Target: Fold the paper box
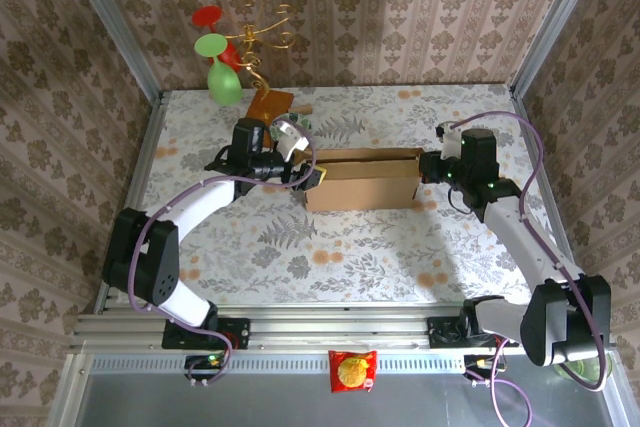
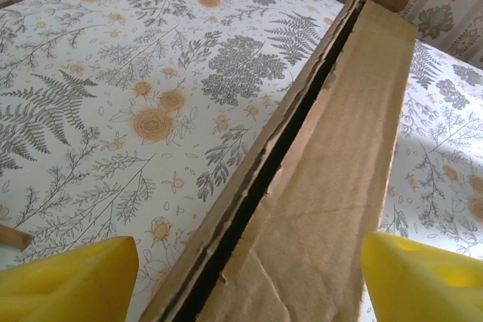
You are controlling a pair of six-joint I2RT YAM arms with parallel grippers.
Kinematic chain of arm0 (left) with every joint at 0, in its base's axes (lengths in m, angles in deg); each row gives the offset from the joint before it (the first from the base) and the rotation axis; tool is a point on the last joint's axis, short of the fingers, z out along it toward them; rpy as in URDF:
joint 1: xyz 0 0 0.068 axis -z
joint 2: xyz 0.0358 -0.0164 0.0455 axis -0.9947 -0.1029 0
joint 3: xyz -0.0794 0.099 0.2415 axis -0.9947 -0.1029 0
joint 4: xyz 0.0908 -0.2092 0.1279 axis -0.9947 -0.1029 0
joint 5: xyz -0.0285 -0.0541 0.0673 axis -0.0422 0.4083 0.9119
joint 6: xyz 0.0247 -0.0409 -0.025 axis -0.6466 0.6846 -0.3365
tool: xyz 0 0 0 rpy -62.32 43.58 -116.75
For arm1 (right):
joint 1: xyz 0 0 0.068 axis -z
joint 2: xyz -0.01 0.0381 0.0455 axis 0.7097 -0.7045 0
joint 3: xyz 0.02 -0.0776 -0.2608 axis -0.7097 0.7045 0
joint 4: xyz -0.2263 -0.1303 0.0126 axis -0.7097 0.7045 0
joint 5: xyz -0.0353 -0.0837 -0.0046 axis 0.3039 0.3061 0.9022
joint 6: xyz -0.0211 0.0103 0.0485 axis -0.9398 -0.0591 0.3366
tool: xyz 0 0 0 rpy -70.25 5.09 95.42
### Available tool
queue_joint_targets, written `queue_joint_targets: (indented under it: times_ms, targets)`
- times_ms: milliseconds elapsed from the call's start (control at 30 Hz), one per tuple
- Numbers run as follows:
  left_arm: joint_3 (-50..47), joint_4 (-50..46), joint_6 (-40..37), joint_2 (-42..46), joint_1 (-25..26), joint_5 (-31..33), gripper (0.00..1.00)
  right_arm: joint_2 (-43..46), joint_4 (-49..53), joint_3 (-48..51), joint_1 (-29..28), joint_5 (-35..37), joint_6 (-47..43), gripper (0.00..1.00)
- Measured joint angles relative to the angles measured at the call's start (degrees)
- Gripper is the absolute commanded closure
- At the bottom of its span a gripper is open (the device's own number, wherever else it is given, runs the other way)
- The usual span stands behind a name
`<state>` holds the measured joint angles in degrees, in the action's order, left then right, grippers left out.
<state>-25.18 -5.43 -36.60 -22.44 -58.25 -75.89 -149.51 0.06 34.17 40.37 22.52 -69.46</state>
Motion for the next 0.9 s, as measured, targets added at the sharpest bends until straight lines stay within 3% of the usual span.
queue_joint_targets:
  times_ms: [300,600,900]
  targets:
    - [0.0,-2.9,-2.2,0.0,4.5,3.5,0.27,0.0,0.1,0.0,-1.1,2.4,2.5,1.0]
    - [0.2,-2.1,-3.4,0.0,5.3,7.0,0.42,0.1,0.0,0.0,-2.3,4.5,3.4,1.0]
    - [0.2,-2.1,-3.1,0.7,5.3,8.7,0.31,1.3,-1.6,1.8,-3.0,5.8,3.3,1.0]
